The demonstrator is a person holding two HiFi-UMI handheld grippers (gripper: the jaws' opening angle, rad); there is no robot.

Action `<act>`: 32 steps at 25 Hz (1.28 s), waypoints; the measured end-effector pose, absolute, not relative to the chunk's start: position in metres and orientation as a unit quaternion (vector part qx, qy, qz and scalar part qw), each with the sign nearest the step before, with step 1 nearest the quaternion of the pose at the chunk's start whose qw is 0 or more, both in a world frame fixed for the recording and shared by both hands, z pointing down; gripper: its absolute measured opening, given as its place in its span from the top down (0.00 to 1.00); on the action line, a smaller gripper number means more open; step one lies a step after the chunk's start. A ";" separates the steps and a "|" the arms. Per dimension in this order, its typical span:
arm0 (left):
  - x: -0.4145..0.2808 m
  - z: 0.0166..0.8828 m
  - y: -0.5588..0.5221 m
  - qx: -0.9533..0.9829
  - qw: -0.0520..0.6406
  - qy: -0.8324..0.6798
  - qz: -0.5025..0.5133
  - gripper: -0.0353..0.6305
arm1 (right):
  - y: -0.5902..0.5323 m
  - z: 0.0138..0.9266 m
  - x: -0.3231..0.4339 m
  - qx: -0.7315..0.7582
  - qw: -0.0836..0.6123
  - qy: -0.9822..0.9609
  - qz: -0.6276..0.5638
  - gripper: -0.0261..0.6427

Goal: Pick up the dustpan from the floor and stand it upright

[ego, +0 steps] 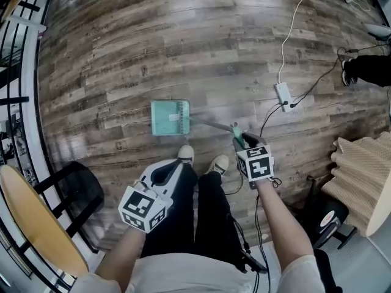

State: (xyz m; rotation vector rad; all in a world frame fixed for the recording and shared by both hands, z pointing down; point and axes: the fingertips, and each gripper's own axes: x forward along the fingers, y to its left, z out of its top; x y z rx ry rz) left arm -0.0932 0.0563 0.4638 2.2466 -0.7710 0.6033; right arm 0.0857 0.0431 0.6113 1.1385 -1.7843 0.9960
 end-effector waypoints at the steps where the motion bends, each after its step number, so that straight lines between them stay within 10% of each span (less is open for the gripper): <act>1: -0.097 0.463 0.055 0.862 0.338 -0.300 0.230 0.91 | 0.040 0.609 0.079 0.444 0.389 -0.707 0.390 0.76; 32: -0.153 0.469 0.045 0.827 0.375 -0.369 0.197 0.91 | 0.011 0.563 -0.074 0.332 0.344 -0.800 0.363 0.79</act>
